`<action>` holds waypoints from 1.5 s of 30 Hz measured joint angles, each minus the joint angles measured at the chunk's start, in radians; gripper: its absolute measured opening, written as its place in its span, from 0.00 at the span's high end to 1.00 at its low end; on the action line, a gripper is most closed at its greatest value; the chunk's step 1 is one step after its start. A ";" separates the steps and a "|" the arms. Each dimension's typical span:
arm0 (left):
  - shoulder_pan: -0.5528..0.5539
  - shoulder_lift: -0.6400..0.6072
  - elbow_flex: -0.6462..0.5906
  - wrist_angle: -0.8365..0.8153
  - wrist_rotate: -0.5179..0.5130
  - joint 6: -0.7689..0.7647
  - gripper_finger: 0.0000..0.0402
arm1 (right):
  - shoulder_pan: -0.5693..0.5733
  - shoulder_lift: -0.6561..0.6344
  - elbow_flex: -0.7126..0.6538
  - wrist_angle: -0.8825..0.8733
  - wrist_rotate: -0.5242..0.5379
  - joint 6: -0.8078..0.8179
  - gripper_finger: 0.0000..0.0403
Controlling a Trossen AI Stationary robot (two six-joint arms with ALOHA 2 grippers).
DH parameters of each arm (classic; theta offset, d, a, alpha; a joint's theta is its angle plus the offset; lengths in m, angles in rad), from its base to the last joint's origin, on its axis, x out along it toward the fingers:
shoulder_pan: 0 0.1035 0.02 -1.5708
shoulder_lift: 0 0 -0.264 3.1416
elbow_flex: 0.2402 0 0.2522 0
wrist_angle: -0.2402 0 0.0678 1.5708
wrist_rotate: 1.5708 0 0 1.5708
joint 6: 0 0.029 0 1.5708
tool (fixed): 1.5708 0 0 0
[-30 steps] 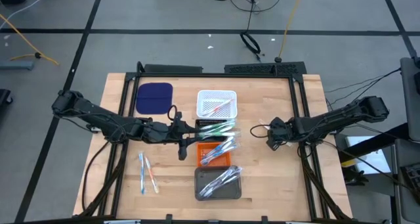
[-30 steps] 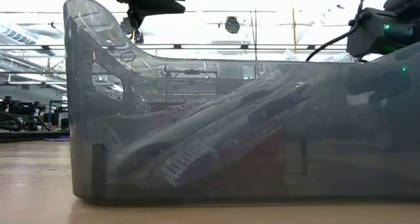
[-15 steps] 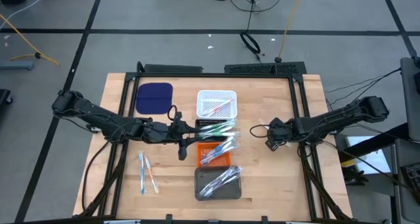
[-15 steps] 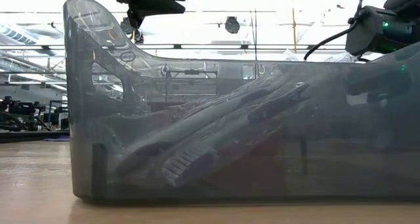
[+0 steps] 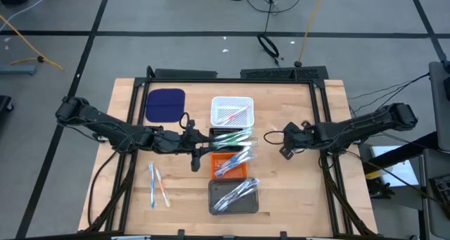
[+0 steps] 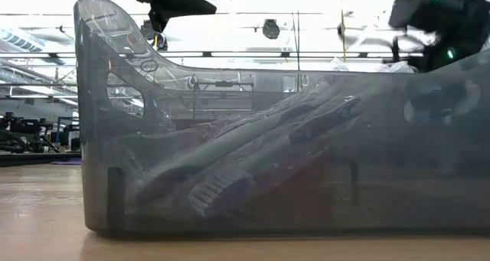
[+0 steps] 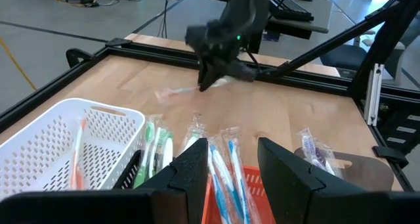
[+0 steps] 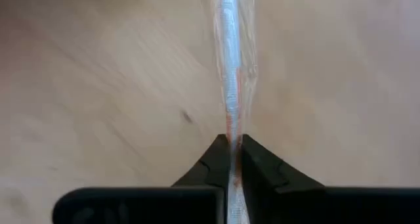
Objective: Pick & Place Toothbrushes
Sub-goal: Put the orange toothbrush into the white basket
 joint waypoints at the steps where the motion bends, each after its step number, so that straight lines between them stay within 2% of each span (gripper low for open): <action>1: 0.000 0.000 0.000 0.001 -0.002 0.000 0.66 | 0.000 -0.010 0.018 0.019 0.011 -0.025 0.98; 4: 0.000 0.000 0.000 0.005 -0.019 0.000 0.66 | 0.000 -0.039 0.054 0.121 0.052 -0.127 0.98; 12: 0.000 0.000 0.000 0.076 -0.037 0.031 0.66 | 0.000 -0.080 0.060 0.602 0.057 -0.441 0.98; 17: 0.007 0.004 0.000 0.161 -0.046 0.103 0.66 | 0.000 -0.026 0.060 0.891 0.054 -0.588 0.98; 25: 0.062 0.084 -0.001 0.351 -0.037 0.186 0.66 | 0.000 0.111 0.060 1.288 -0.048 -0.746 0.98; 32: 0.118 0.184 -0.001 0.527 0.085 0.184 0.66 | -0.002 0.191 0.061 1.431 -0.049 -0.784 0.98; 45: 0.175 0.319 -0.001 0.787 0.165 0.187 0.66 | -0.002 0.256 0.061 1.508 -0.049 -0.794 0.97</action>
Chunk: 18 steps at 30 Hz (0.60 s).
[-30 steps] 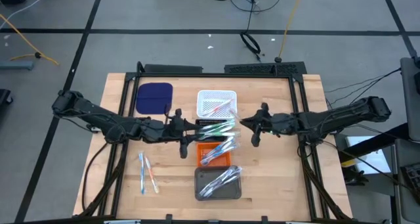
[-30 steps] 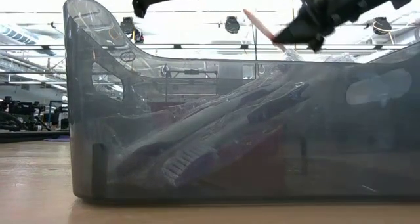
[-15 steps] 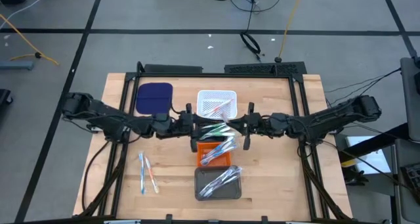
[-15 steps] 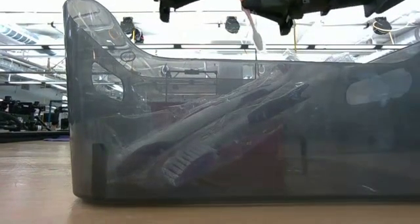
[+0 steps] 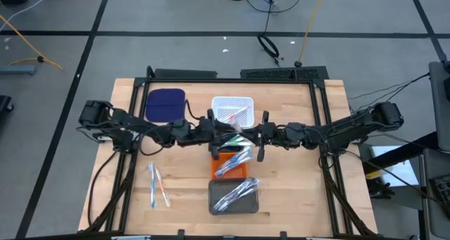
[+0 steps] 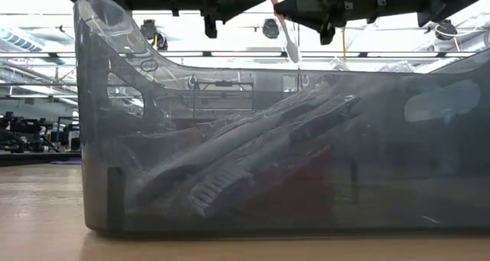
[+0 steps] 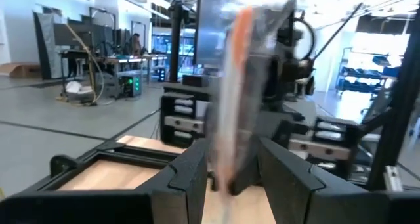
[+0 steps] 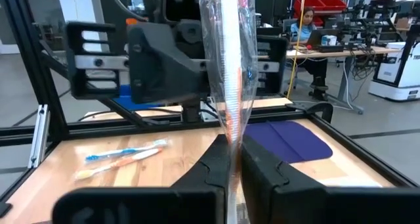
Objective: Pick & Place Toothbrushes
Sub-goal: Put the orange toothbrush into the white basket
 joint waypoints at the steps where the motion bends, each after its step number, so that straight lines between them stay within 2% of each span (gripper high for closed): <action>1: 0.004 0.004 0.000 0.003 0.000 0.000 0.66 | 0.000 0.000 0.000 -0.001 0.000 0.000 0.97; 18: 0.017 0.021 0.000 0.053 0.013 -0.028 0.66 | 0.000 0.000 0.000 0.004 0.000 -0.003 0.97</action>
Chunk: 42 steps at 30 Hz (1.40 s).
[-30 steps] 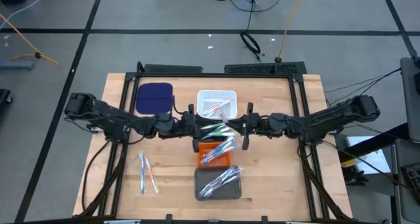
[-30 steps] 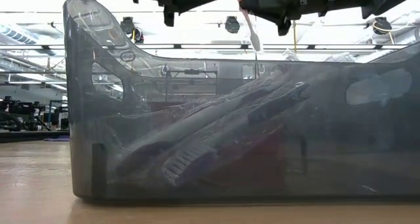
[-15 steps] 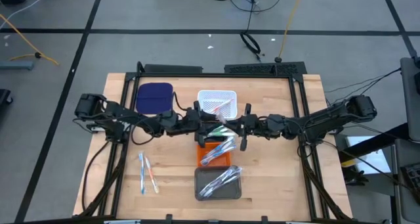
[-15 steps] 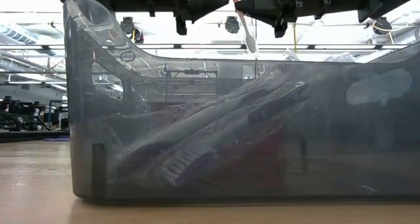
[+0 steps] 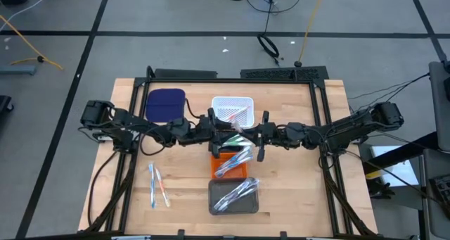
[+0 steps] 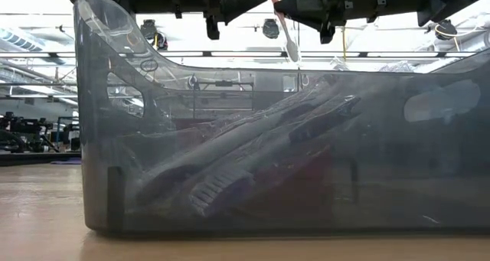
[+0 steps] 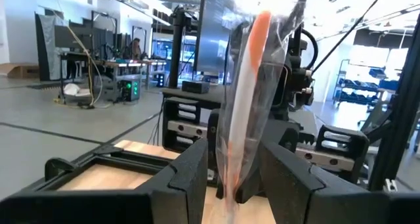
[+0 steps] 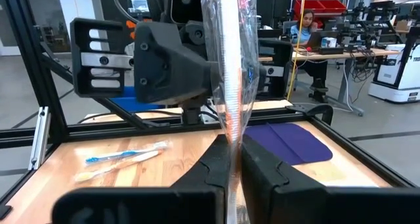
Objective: Pick & Place Toothbrushes
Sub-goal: Put the orange toothbrush into the white basket
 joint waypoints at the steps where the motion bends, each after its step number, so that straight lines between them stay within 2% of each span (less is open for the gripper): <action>1: 0.000 0.000 0.000 0.006 0.000 0.000 0.66 | 0.000 0.000 0.000 0.000 0.000 0.000 0.97; 9: 0.000 0.001 0.001 0.072 0.000 0.021 0.66 | 0.000 0.000 0.000 0.000 0.000 0.000 0.97; 12: 0.005 0.039 0.042 0.110 0.001 0.021 0.66 | -0.006 0.000 0.000 0.000 -0.001 0.001 0.97; 16: 0.008 0.098 0.095 0.085 0.016 0.046 0.66 | -0.007 0.000 0.000 -0.007 0.001 0.002 0.97; 23: 0.019 0.123 0.117 0.078 0.018 0.048 0.67 | -0.006 0.000 0.000 -0.025 0.001 0.003 0.97; 27: 0.018 0.123 0.118 0.069 0.021 0.047 0.75 | -0.006 0.000 0.000 -0.030 0.001 0.001 0.97; 32: 0.022 0.123 0.118 0.060 0.075 0.061 0.96 | -0.006 0.000 0.000 -0.031 -0.002 0.001 0.97; 37: 0.030 0.123 0.118 0.051 0.095 0.056 0.98 | -0.006 0.000 0.000 -0.038 -0.002 0.000 0.95; 42: 0.039 0.118 0.118 0.013 0.102 0.049 0.98 | -0.007 0.000 0.000 -0.061 0.008 -0.019 0.86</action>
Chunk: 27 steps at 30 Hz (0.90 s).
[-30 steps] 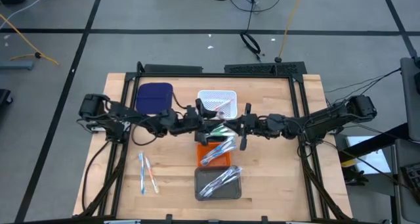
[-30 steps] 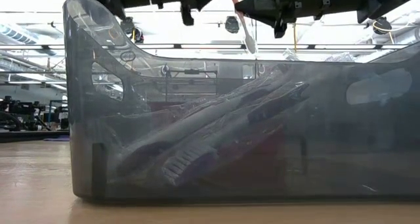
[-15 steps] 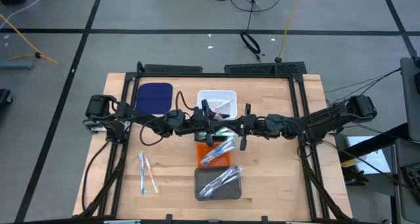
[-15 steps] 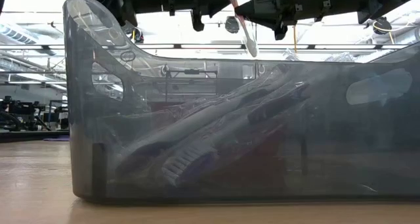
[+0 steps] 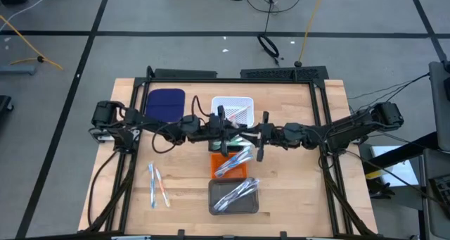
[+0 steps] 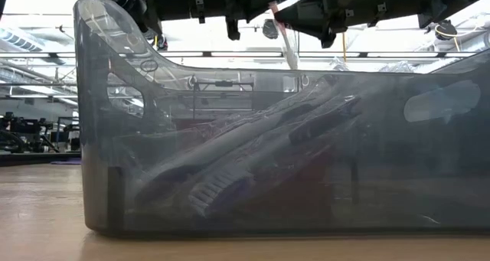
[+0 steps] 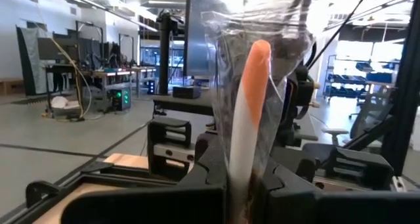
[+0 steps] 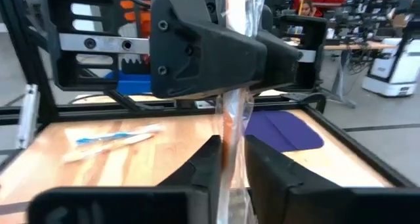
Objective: Pick & Place Toothbrushes
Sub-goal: Put the orange toothbrush into the white basket
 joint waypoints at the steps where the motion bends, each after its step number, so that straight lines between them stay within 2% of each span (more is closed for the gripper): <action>1: 0.002 0.000 0.000 -0.001 0.000 0.000 0.98 | 0.000 0.000 0.000 -0.001 0.010 -0.011 0.84; 7: 0.034 -0.001 0.000 -0.033 -0.004 0.003 0.99 | 0.001 -0.004 0.001 -0.056 0.178 -0.080 0.67; 13: 0.100 -0.077 0.000 -0.195 0.006 -0.025 0.99 | 0.000 -0.009 0.000 -0.100 0.215 -0.067 0.56; 19: 0.173 -0.141 0.001 -0.354 -0.001 -0.023 0.99 | 0.000 -0.009 0.000 -0.116 0.214 -0.045 0.55; 27: 0.288 -0.143 0.000 -0.522 -0.003 -0.113 0.99 | 0.001 -0.009 0.000 -0.118 0.208 -0.022 0.57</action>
